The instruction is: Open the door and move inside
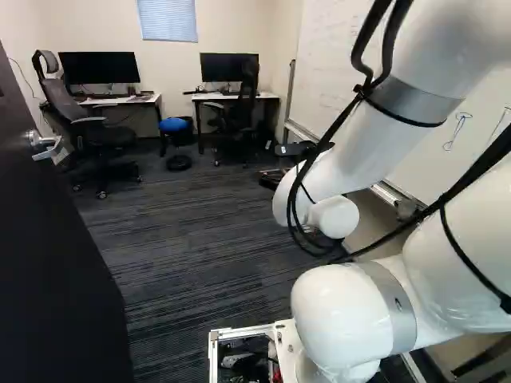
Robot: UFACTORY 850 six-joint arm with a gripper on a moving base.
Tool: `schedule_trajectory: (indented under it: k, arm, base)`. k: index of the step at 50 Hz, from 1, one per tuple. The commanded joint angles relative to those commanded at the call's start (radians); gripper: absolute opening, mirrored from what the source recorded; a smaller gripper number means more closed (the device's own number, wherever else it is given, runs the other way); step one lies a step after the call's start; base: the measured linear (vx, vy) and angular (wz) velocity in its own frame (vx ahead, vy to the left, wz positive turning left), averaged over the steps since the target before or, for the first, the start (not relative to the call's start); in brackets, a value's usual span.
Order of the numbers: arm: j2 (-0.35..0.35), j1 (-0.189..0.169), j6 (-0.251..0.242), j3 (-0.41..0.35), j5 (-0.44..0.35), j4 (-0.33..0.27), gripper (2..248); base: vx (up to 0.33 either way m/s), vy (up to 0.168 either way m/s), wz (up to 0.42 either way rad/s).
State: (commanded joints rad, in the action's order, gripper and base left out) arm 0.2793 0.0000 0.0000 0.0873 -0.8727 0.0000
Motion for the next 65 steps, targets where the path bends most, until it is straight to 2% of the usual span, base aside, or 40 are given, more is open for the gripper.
schedule_trajectory:
  k: [30,65]
  arm:
    - [0.0,0.0,0.0,0.0,0.0,0.0,247]
    - [0.0,0.0,0.0,0.0,0.0,0.0,247]
  base:
    - [0.126,0.005,0.03]
    - [0.153,0.049,0.215]
